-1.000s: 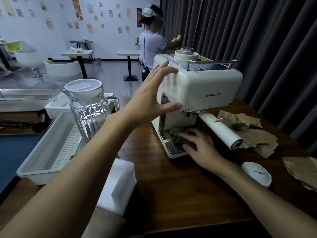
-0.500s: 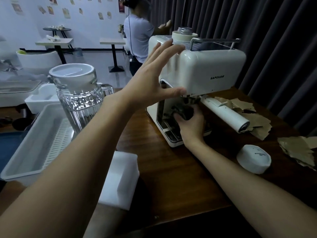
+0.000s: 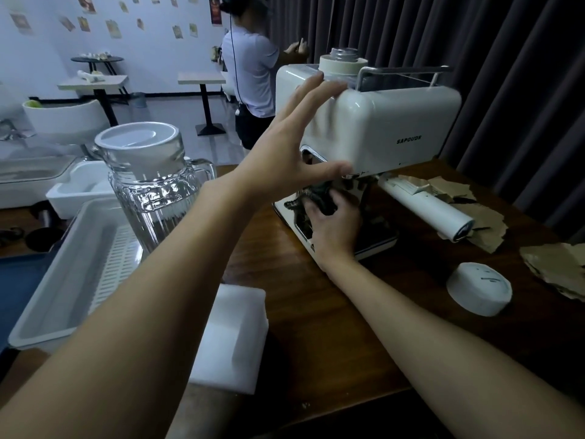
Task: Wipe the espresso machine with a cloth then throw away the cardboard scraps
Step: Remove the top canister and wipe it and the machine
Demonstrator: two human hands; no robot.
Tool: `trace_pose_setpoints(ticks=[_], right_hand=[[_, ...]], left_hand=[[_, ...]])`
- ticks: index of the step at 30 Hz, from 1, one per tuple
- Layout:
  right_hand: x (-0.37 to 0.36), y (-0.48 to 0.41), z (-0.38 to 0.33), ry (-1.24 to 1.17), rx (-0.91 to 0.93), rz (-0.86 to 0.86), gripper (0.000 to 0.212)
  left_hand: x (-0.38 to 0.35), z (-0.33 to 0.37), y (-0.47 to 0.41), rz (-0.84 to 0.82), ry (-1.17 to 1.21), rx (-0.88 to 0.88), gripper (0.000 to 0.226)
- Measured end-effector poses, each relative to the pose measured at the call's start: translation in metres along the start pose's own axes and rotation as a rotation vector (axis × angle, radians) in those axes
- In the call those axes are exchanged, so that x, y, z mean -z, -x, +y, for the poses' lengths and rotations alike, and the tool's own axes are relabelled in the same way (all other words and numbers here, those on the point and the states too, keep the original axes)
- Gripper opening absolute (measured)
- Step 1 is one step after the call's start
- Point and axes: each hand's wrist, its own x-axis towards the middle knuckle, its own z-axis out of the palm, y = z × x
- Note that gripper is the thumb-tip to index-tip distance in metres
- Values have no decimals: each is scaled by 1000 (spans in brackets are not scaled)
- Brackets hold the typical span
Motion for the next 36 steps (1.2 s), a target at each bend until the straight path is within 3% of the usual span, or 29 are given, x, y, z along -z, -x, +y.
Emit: trace_pose_setpoints(ticks=[3, 8, 14, 19, 24, 30, 36], right_hand=[[6, -7, -2, 74, 67, 41, 27], [1, -14, -12, -69, 3, 270, 26], [-10, -7, -7, 104, 78, 125, 27], [4, -21, 3, 36, -83, 167, 27], [9, -21, 9, 241, 2, 43, 28], [28, -24, 13, 683, -10, -119, 47], [35, -5, 12, 619, 110, -91, 73]], left_hand=[[1, -2, -1, -1, 2, 6, 91], [1, -1, -1, -10, 17, 30, 91], [2, 1, 0, -15, 28, 24, 90], [2, 2, 0, -17, 35, 28, 89], [1, 2, 1, -16, 31, 34, 90], [0, 1, 0, -9, 34, 31, 90], [-1, -1, 1, -6, 22, 23, 92]])
